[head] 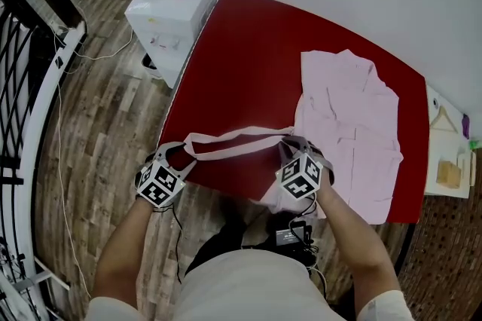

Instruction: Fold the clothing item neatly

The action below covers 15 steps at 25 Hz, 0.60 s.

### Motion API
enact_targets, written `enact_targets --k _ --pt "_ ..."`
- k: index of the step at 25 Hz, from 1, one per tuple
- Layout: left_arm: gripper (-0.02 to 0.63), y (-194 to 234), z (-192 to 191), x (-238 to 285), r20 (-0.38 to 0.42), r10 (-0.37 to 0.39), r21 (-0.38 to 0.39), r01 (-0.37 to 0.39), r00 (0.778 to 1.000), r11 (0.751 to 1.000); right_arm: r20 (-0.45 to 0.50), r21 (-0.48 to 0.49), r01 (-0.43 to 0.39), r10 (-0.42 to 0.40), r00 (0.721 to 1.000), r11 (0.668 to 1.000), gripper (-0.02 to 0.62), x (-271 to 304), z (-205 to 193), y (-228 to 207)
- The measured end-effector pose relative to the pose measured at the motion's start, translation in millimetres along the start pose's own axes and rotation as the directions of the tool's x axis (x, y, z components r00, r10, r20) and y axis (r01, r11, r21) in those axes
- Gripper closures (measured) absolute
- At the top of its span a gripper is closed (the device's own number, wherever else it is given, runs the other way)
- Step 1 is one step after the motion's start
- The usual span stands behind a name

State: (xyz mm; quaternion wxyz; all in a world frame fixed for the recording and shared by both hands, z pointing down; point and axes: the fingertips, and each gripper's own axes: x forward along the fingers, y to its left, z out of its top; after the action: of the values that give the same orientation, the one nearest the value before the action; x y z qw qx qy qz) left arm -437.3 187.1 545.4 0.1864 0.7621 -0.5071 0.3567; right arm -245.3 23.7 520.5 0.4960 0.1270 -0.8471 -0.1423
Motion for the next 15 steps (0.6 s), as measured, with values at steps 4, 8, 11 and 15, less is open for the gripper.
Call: enact_targets --k 4,8,11,15 --pt "0.419 4.8 -4.0 8.4 -0.067 -0.008 0.115 0.015 0.998 0.993 -0.025 0.018 0.018 -0.018 1.000 1.000 0.566 -0.5 -13.7 -10.8" --pt "0.419 8.4 -4.6 16.4 -0.110 -0.006 0.187 0.027 0.994 0.982 -0.050 0.037 0.042 -0.041 0.998 0.998 0.566 -3.6 -28.9 -23.9" --pt "0.419 9.7 -2.6 21.9 -0.132 -0.010 0.226 0.040 0.991 0.973 -0.072 0.055 0.065 -0.061 0.996 0.996 0.566 -7.2 -41.3 -35.4" --pt "0.419 15.7 7.3 30.6 -0.133 -0.003 0.232 0.034 0.991 0.972 -0.101 0.089 0.086 -0.077 0.992 0.992 0.567 -10.2 -57.8 -47.5"
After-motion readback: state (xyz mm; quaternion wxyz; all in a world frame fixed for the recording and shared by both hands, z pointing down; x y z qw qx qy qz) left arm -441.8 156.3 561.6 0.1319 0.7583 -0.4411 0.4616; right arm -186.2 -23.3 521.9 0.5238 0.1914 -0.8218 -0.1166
